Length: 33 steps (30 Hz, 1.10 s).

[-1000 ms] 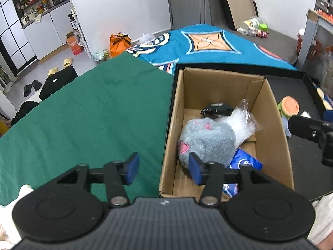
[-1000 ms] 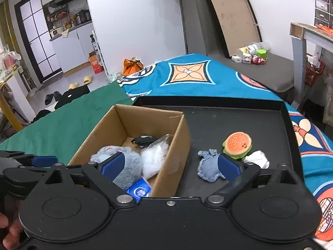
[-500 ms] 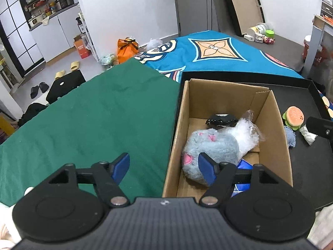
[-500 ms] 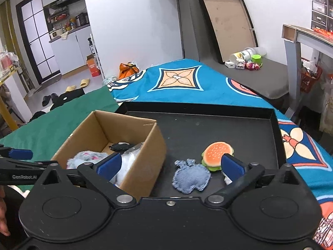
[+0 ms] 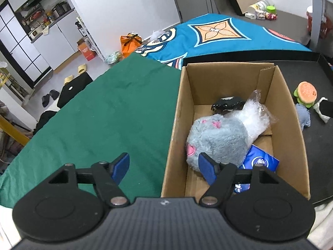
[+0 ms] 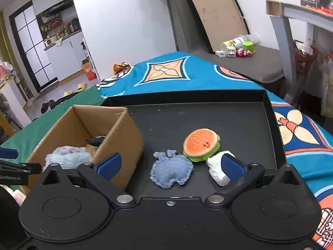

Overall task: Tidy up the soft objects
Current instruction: 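Move the right tool to the white wrapped bundle and grasp it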

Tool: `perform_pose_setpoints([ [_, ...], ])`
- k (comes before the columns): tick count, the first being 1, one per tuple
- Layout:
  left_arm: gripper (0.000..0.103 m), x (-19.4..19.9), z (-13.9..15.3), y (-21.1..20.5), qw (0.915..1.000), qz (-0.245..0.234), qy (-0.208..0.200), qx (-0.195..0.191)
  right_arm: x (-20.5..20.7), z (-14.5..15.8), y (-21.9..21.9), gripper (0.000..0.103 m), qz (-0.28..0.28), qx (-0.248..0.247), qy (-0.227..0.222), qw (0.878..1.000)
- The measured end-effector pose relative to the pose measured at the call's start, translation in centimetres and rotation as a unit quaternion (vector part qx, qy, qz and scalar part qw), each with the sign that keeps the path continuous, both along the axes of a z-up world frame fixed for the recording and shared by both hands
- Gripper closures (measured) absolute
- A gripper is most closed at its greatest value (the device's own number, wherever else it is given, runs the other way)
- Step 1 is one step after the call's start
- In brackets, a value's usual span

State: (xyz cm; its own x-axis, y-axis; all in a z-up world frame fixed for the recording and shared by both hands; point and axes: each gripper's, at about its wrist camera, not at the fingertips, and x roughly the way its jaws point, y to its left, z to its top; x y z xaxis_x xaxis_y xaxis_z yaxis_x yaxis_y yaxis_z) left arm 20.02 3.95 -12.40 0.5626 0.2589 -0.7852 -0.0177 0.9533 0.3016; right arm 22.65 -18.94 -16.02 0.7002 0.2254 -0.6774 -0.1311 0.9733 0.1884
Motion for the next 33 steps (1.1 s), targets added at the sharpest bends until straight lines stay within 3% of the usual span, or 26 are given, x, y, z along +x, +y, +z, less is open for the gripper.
perform_pose_setpoints([
  [15,0.031,0.5,-1.0,-2.3,0.997,-0.01,0.017,0.075,1.4,-3.6,-3.4,0.0,-0.055,0.007,0.022,0.998],
  [20,0.031,0.5,-1.2,-2.5,0.9959,-0.014,0.023,0.086,1.9,-4.6,-3.6,0.001,-0.065,-0.006,0.028,0.997],
  [25,0.031,0.7,-1.3,-2.3,0.9959,-0.007,0.029,0.086,2.5,-5.3,-3.7,0.008,-0.067,-0.008,0.036,0.997],
  [28,0.031,1.0,-1.4,-2.3,0.9957,-0.001,0.032,0.087,2.6,-5.7,-3.7,0.021,-0.066,-0.013,0.043,0.997],
  [30,0.031,1.0,-1.5,-2.3,0.9954,0.0,0.034,0.09,2.6,-5.9,-3.7,0.043,-0.065,-0.021,0.051,0.996],
  [32,0.031,1.0,-1.6,-2.4,0.995,0.0,0.036,0.094,2.4,-5.7,-3.6,0.058,-0.063,-0.038,0.051,0.996],
  [33,0.031,1.1,-1.6,-2.5,0.9948,0.0,0.036,0.096,2.4,-5.6,-3.6,0.058,-0.06,-0.037,0.054,0.996],
])
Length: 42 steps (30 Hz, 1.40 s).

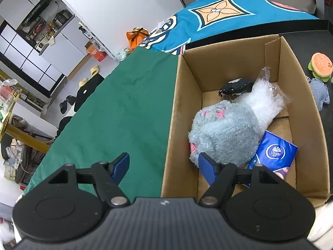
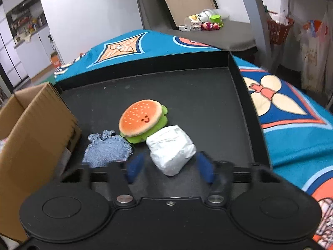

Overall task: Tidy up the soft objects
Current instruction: 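Move the right tool to the white wrapped bundle and grasp it, then carry the white wrapped bundle with the right tool over the box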

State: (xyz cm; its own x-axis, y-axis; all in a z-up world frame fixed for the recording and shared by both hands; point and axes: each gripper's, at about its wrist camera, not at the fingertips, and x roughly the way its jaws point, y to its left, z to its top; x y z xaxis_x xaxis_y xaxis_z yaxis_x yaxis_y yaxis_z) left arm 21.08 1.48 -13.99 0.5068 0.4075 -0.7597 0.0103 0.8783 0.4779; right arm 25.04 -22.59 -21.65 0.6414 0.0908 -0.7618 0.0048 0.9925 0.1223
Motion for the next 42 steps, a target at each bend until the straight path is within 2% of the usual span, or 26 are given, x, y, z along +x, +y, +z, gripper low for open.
perform_pose_setpoints([
  [9,0.031,-0.4,0.1,-0.1,1.0,-0.003,-0.002,0.007,-1.7,0.6,-0.9,0.06,-0.004,0.005,0.016,1.0],
  [11,0.031,-0.4,0.1,-0.1,1.0,-0.003,-0.002,0.007,-2.1,0.6,-0.9,0.064,-0.003,0.0,0.022,1.0],
  [15,0.031,-0.5,0.1,-0.2,0.9999,-0.004,-0.003,0.009,-2.5,0.6,-1.2,0.062,-0.01,0.0,0.032,0.999],
  [16,0.031,-0.5,0.1,-0.3,0.9999,-0.004,-0.002,0.009,-2.6,0.7,-1.2,0.06,-0.01,0.001,0.032,0.999],
  [18,0.031,-0.5,0.1,-0.3,0.9999,-0.004,-0.002,0.009,-2.4,0.7,-1.3,0.042,-0.009,0.004,0.029,1.0],
  [20,0.031,-0.5,0.1,-0.3,0.9999,-0.004,-0.002,0.01,-2.3,0.8,-1.2,0.035,-0.008,-0.001,0.02,1.0],
  [21,0.031,-0.5,0.1,-0.3,0.9999,-0.005,-0.001,0.011,-2.1,0.7,-1.1,0.034,-0.006,-0.008,0.018,1.0],
  [29,0.031,-0.4,0.1,-0.2,0.9999,-0.004,0.002,0.013,-1.1,-0.1,-1.2,0.035,-0.005,-0.026,0.012,1.0],
  [31,0.031,-0.4,0.1,-0.2,0.9999,-0.004,0.002,0.012,-1.0,-0.1,-1.1,0.044,-0.001,-0.029,0.009,1.0],
  [32,0.031,-0.4,0.1,-0.3,0.9999,-0.004,0.002,0.013,-1.0,0.0,-1.0,0.055,-0.001,-0.031,0.009,0.999],
  [37,0.031,-0.5,0.1,-0.1,0.9999,-0.006,0.001,0.013,-1.2,0.5,-1.0,0.056,0.004,-0.013,0.014,1.0],
  [42,0.031,-0.6,0.3,0.2,1.0,-0.002,-0.002,0.004,-1.8,1.4,-0.8,0.056,0.013,-0.023,0.007,1.0],
])
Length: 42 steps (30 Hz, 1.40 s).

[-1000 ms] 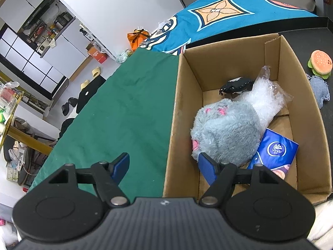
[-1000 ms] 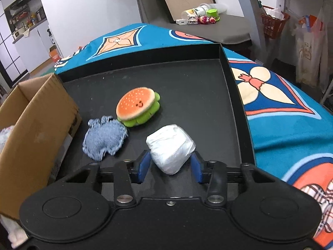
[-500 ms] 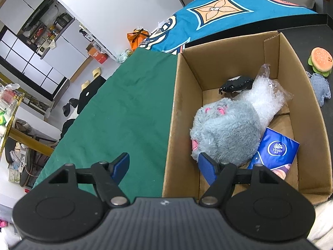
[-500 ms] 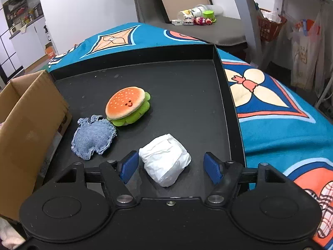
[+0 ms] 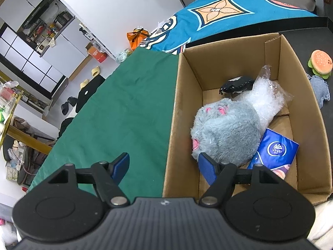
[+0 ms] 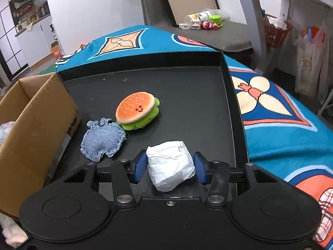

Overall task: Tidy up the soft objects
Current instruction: 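Carry the white wrapped bundle with the right tool over the box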

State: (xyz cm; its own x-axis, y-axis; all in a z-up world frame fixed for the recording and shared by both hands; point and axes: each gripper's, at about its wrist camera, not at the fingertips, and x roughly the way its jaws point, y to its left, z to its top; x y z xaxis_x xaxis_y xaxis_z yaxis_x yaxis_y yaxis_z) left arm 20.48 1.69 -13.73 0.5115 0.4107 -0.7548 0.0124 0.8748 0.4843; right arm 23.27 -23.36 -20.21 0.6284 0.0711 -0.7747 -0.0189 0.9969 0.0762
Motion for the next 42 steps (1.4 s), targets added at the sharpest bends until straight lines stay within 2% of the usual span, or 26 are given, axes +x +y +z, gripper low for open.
perform_pose_setpoints([
  [5,0.031,-0.2,0.1,0.0,1.0,-0.004,-0.006,-0.005,-0.4,0.9,0.1,0.056,-0.004,-0.001,-0.001,1.0],
  [15,0.031,-0.8,0.9,1.0,0.999,0.003,-0.024,-0.037,-1.1,3.2,0.8,0.056,-0.007,-0.007,-0.016,1.0],
  [25,0.031,-1.1,1.4,1.6,0.9972,0.002,-0.04,-0.062,-1.6,5.5,3.3,0.056,0.014,-0.016,-0.037,0.999],
  [37,0.032,-1.3,1.7,3.3,0.992,0.015,-0.046,-0.117,-1.9,7.9,7.1,0.056,0.045,-0.015,-0.056,0.997],
  [42,0.036,-1.1,1.5,3.7,0.9902,0.017,-0.04,-0.133,-1.8,8.8,8.9,0.056,0.059,-0.013,-0.062,0.996],
])
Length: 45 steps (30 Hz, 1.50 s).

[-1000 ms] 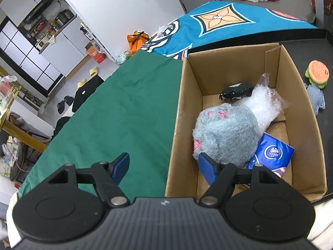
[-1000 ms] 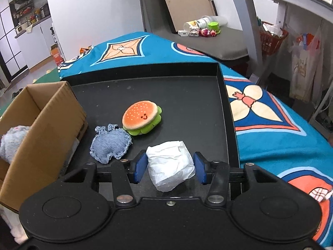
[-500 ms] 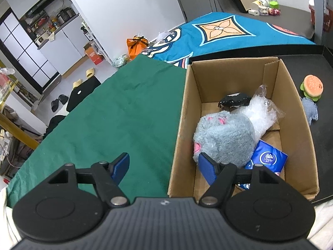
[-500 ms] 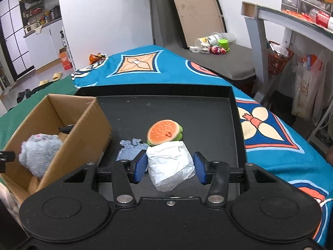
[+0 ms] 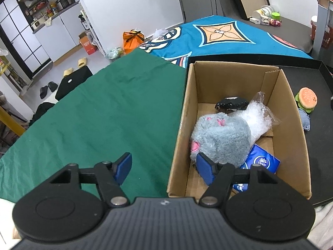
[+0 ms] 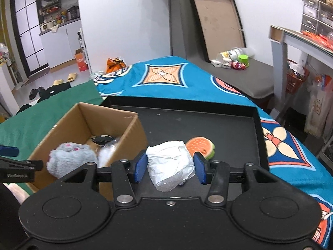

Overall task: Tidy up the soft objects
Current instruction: 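Carry the white wrapped bundle with the right tool over the box, then open the right tool to drop the white bundle into the box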

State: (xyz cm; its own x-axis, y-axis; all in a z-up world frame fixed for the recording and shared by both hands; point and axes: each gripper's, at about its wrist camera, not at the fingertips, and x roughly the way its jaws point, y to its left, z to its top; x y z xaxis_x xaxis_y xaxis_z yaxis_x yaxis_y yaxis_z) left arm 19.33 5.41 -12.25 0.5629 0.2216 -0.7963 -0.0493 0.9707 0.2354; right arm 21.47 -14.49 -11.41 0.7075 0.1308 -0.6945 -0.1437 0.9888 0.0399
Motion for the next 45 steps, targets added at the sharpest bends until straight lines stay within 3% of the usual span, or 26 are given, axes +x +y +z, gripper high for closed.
perform_pose_setpoints([
  [9,0.05,0.4,-0.7,0.5,0.9996,-0.005,0.02,-0.019,0.1,1.1,2.9,0.056,0.017,0.0,-0.007,1.0],
  [12,0.06,0.7,-1.2,0.7,0.9991,0.001,0.035,-0.024,0.1,1.2,3.9,0.056,0.025,-0.003,-0.008,1.0],
  [14,0.072,1.1,-1.6,1.0,0.9983,0.008,0.05,-0.03,0.2,1.3,4.5,0.056,0.028,-0.004,-0.007,1.0],
  [20,0.089,0.9,-1.7,1.5,0.9968,-0.001,0.051,-0.061,0.2,1.6,6.4,0.056,0.041,-0.015,-0.011,0.999],
  [26,0.09,0.5,-1.4,1.8,0.9962,-0.007,0.041,-0.076,0.7,2.1,7.7,0.054,0.048,-0.017,-0.018,0.999],
  [30,0.091,0.3,-1.3,1.9,0.9961,-0.007,0.035,-0.08,0.9,2.5,8.1,0.038,0.052,-0.014,-0.03,0.998],
  [32,0.091,0.3,-1.1,1.9,0.996,-0.007,0.034,-0.082,0.7,2.6,7.9,0.035,0.05,-0.021,-0.036,0.998],
  [40,0.089,0.2,-0.8,2.0,0.996,-0.002,0.029,-0.084,0.8,2.1,4.1,0.03,0.01,-0.033,-0.029,0.999],
  [45,0.086,0.0,-0.6,1.4,0.9979,-0.006,0.02,-0.061,0.8,1.3,2.2,0.03,-0.008,-0.034,-0.019,0.999],
])
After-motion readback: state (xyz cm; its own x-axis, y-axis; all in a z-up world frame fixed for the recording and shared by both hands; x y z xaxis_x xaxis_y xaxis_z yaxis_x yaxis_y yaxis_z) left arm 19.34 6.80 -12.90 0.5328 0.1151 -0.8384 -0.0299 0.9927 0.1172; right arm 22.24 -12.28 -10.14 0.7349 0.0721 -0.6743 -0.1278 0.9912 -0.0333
